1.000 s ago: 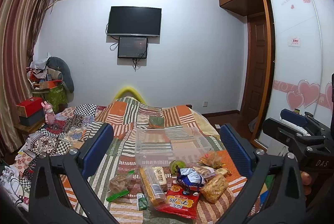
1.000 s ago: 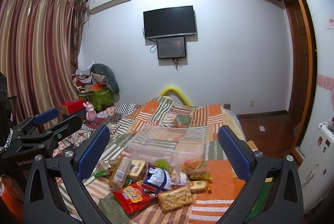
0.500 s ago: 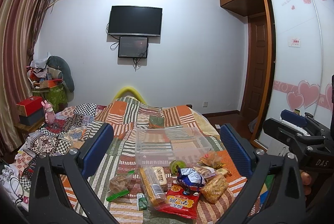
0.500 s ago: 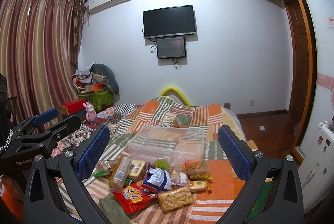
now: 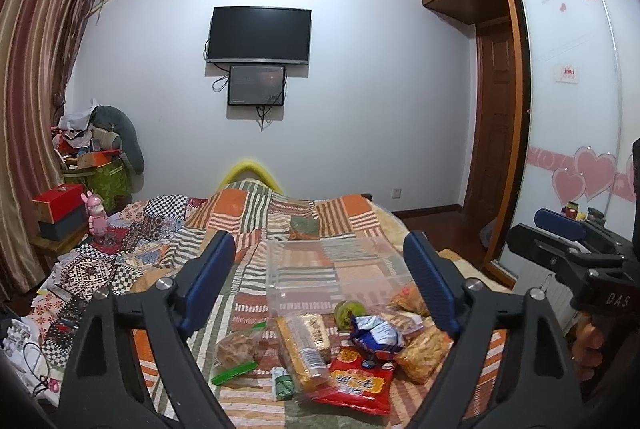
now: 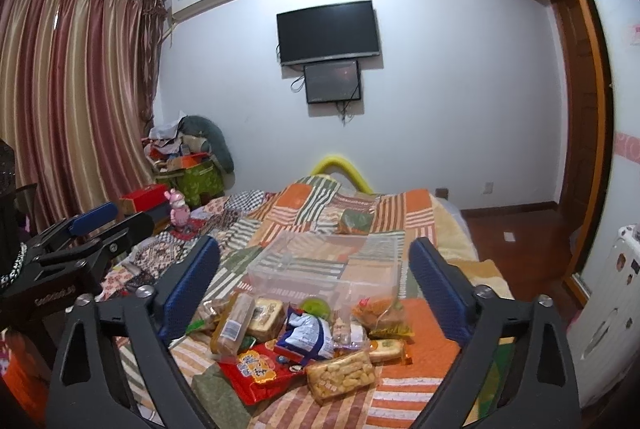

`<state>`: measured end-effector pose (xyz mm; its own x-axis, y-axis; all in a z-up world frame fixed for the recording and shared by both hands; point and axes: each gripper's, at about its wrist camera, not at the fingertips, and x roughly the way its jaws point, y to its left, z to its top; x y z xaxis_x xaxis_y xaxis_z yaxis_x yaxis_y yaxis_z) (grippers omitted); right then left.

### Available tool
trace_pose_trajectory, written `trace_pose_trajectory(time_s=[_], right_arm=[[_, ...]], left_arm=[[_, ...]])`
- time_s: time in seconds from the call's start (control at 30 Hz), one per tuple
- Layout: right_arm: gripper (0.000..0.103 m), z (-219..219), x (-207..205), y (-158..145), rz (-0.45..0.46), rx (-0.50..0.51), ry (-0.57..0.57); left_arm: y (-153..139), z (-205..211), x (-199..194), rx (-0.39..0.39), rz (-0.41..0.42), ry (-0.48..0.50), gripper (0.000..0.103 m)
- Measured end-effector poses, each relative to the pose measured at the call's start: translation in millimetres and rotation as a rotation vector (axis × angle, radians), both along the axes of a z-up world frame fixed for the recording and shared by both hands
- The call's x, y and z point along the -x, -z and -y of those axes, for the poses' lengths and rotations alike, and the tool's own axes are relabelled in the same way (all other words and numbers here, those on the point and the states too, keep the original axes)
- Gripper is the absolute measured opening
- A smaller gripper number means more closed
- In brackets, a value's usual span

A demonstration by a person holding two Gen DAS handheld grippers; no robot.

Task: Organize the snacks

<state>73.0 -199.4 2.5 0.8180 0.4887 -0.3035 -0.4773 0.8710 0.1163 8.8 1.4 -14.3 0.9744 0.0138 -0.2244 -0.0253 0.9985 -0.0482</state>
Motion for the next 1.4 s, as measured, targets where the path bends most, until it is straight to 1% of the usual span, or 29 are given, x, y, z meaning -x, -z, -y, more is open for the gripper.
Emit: trace_pose_trajectory(time_s=[0.1,0.2,0.3,0.4,0.6,0.73,0.83,1.03,1.07,1.13,1.17,1.2,1.3,1.33,1.4], right_arm=[[0.083,-1,-5,7,-0.024,0.016,-0.002],[0.077,-1,-14,15,-0.059,0.037,0.007],[0.072,0,-25,25,-0.107,0.052,0.021],[0.067,4,-39,35,-0.158,0.06,0.031],[0.058,3,-67,61,-0.262,0.11,0.055],[0.057,2,-87,81,-0.33,0.141,0.072],[0.057,2,-100,92,-0.375,0.156,0.078],[0.057,-1,-124,108,-0.441,0.194,0.073],[0.058,-2,-127,111,-0.453,0.198,0.064],[0.067,-6,-133,115,-0.473,0.203,0.049],[0.076,-9,-135,117,-0.478,0.21,0.046],[0.084,-11,-137,119,-0.48,0.218,0.045],[0.088,-20,-141,124,-0.481,0.247,0.03],[0.089,-23,-143,126,-0.484,0.261,0.027],[0.095,-26,-148,129,-0.479,0.286,0.037]], left_arm=[[7,-10,-4,-0.005,-0.024,-0.018,0.082],[17,-26,-14,-0.017,-0.077,-0.043,0.077],[29,-45,-26,-0.023,-0.145,-0.058,0.072],[45,-66,-42,-0.017,-0.225,-0.067,0.07],[80,-95,-72,-0.007,-0.369,-0.063,0.068],[109,-104,-95,0.01,-0.47,-0.044,0.068],[135,-107,-111,0.038,-0.544,-0.019,0.068],[168,-101,-130,0.045,-0.63,0.025,0.071],[173,-99,-133,0.041,-0.644,0.029,0.071],[181,-96,-139,0.032,-0.666,0.029,0.071],[184,-96,-142,0.029,-0.674,0.027,0.072],[187,-96,-145,0.027,-0.68,0.022,0.072],[194,-98,-153,0.02,-0.683,0.003,0.073],[196,-99,-155,0.029,-0.69,0.005,0.073],[202,-102,-161,0.049,-0.711,0.004,0.073]])
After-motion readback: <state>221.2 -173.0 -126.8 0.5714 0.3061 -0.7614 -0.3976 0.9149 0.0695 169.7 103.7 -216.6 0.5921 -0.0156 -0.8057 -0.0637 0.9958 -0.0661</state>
